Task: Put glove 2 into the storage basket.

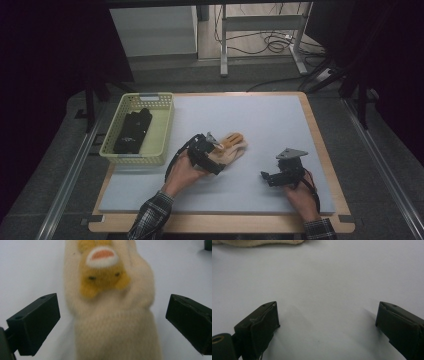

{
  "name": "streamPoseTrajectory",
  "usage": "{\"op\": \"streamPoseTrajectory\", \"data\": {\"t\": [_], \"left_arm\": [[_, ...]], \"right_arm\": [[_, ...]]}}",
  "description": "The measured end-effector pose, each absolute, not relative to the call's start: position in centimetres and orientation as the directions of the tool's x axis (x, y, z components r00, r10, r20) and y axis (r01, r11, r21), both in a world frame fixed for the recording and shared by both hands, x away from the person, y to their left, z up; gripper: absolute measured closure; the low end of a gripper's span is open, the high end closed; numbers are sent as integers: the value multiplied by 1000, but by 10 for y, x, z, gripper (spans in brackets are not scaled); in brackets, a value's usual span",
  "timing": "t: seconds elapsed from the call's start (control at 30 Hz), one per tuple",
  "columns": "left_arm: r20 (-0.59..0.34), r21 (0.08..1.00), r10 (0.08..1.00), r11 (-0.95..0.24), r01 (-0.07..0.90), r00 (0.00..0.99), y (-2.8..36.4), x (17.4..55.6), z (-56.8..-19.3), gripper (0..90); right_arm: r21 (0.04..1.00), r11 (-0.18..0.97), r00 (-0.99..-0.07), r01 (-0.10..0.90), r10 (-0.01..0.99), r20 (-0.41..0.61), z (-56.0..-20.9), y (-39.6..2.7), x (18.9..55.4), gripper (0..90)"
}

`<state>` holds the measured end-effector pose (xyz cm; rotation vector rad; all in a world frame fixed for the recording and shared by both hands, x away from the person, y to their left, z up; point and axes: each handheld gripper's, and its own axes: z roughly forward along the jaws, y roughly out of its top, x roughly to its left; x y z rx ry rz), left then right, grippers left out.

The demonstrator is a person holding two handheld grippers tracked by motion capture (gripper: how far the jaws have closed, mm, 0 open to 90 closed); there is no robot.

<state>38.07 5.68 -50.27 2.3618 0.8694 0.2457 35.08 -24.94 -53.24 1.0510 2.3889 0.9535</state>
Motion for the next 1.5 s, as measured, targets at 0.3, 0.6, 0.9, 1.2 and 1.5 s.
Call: {"op": "streamPoseTrajectory", "data": {"t": [0.3,0.6,0.9,1.2,1.5], "left_arm": [[6,545,635,-650,530,773,38,398,-513,0],[-23,514,646,-647,563,763,40,415,-523,0],[-34,490,600,-687,537,799,37,410,-520,103],[-48,497,629,-659,565,776,45,409,-513,510],[-67,510,676,-609,607,734,47,409,-507,569]], "right_arm": [[706,493,-656,508,753,-53,-532,-249,351,45],[706,493,-656,508,753,-53,-532,-249,351,45],[706,494,-656,508,752,-54,-532,-249,351,45],[706,494,-656,508,752,-54,-532,-249,351,45],[706,494,-656,508,752,-54,-532,-249,351,45]]}}
